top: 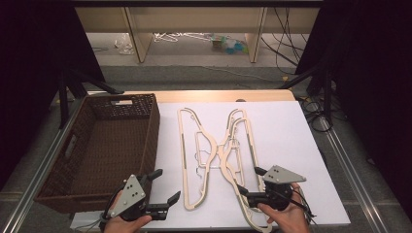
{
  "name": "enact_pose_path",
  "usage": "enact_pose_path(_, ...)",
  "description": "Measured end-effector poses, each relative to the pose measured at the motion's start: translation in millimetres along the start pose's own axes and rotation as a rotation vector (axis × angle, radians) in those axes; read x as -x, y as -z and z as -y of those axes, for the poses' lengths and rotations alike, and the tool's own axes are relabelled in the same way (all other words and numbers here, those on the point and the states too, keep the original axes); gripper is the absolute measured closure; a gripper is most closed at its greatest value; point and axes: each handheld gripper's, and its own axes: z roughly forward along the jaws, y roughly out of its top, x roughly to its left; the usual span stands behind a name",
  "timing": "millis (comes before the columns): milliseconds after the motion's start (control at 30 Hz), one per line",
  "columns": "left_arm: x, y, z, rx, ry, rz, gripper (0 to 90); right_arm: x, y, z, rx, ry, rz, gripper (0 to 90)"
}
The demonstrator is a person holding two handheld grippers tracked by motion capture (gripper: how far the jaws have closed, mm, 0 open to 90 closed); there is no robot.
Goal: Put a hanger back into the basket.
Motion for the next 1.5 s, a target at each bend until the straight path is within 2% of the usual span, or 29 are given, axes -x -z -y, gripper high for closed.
enact_pose_path(67,0.4,0.0,0.2,-0.001,0.003,-0.002,16.0,-1.1,-2.7,-2.4,-0.013,0.006,-0.001,19.0)
enact_pose_path(100,-0.8,0.1,-0.2,-0.003,-0.017,0.002,16.0,-4.0,-10.3,-6.8,-0.029,0.024,-0.008,19.1)
enact_pose_path(167,-0.8,0.2,-0.3,-0.002,-0.017,0.002,16.0,-5.5,-14.0,-9.0,-0.041,0.032,-0.010,19.3)
enact_pose_path(233,-0.2,0.2,0.0,0.000,-0.003,-0.003,16.0,-8.3,-22.1,-12.6,-0.066,0.041,-0.029,20.3)
enact_pose_path(267,-0.4,0.2,0.0,-0.002,-0.006,-0.003,16.0,-10.3,-30.0,-15.6,-0.097,0.047,-0.040,21.1)
enact_pose_path(333,-0.8,0.1,-0.2,-0.004,-0.017,-0.001,16.0,-12.0,-38.8,-17.7,-0.126,0.044,-0.048,22.1)
enact_pose_path(433,0.4,-0.1,0.0,-0.004,-0.009,0.001,16.0,-14.4,-52.1,-20.7,-0.156,0.052,-0.056,23.3)
enact_pose_path(467,0.7,-0.2,0.0,-0.004,-0.010,0.002,16.0,-16.5,-55.1,-22.3,-0.181,0.044,-0.057,24.1)
enact_pose_path(533,1.5,-0.5,0.2,-0.005,-0.008,0.004,16.0,-18.0,-59.4,-23.6,-0.187,0.038,-0.052,24.7)
enact_pose_path(567,2.1,-0.7,0.4,-0.004,-0.001,0.002,16.0,-20.1,-68.2,-26.2,-0.218,0.040,-0.050,24.7)
enact_pose_path(600,1.3,-0.7,0.0,-0.003,-0.016,0.004,16.0,-20.8,-72.7,-27.6,-0.239,0.042,-0.054,24.7)
enact_pose_path(700,1.7,-0.5,0.1,-0.004,-0.012,0.005,16.0,-23.1,-82.2,-29.0,-0.249,0.024,-0.049,24.7)
enact_pose_path(767,1.7,-0.3,0.1,-0.002,-0.011,0.007,16.0,-25.9,-95.8,-30.7,-0.262,0.027,-0.039,25.2)
enact_pose_path(800,1.1,-0.2,-0.2,-0.002,-0.021,0.008,16.0,-27.2,-98.2,-32.4,-0.289,0.012,-0.046,25.7)
enact_pose_path(833,1.1,-0.2,-0.2,-0.002,-0.021,0.008,16.0,-27.2,-103.7,-31.6,-0.281,0.031,-0.034,26.0)
enact_pose_path(867,1.2,-0.2,-0.3,-0.002,-0.023,0.009,16.0,-27.2,-103.7,-31.6,-0.281,0.031,-0.034,26.0)
enact_pose_path(900,1.8,-0.3,-0.1,-0.002,-0.016,0.010,16.0,-27.2,-106.4,-32.8,-0.304,0.026,-0.040,26.1)
enact_pose_path(967,3.0,-0.8,-0.1,0.003,-0.012,0.015,16.0,-28.5,-117.2,-34.1,-0.324,0.018,-0.032,26.7)
enact_pose_path(1100,3.6,-0.8,-0.2,0.004,-0.012,0.018,16.0,-32.0,-130.2,-35.1,-0.327,0.014,-0.030,28.5)
enact_pose_path(1133,2.6,-0.9,-0.6,0.003,-0.028,0.023,16.1,-33.7,-132.2,-35.1,-0.345,-0.003,-0.029,29.2)
enact_pose_path(1267,4.1,-1.0,-0.3,0.004,-0.017,0.025,16.1,-34.2,-139.8,-33.4,-0.365,-0.007,-0.012,30.0)
enact_pose_path(1300,4.2,-1.0,-0.4,0.004,-0.017,0.026,16.1,-33.3,-142.6,-32.1,-0.356,-0.003,-0.003,30.0)
enact_pose_path(1400,4.3,-1.2,-0.3,0.003,-0.017,0.028,16.1,-32.3,-144.2,-32.3,-0.379,-0.017,-0.004,30.5)
enact_pose_path(1467,4.4,-1.1,-0.3,0.004,-0.014,0.028,16.1,-30.7,-143.7,-31.9,-0.376,0.016,-0.006,33.8)
enact_pose_path(1500,4.3,-1.0,-0.4,0.004,-0.016,0.029,16.1,-30.5,-142.7,-32.1,-0.378,0.011,-0.007,34.2)
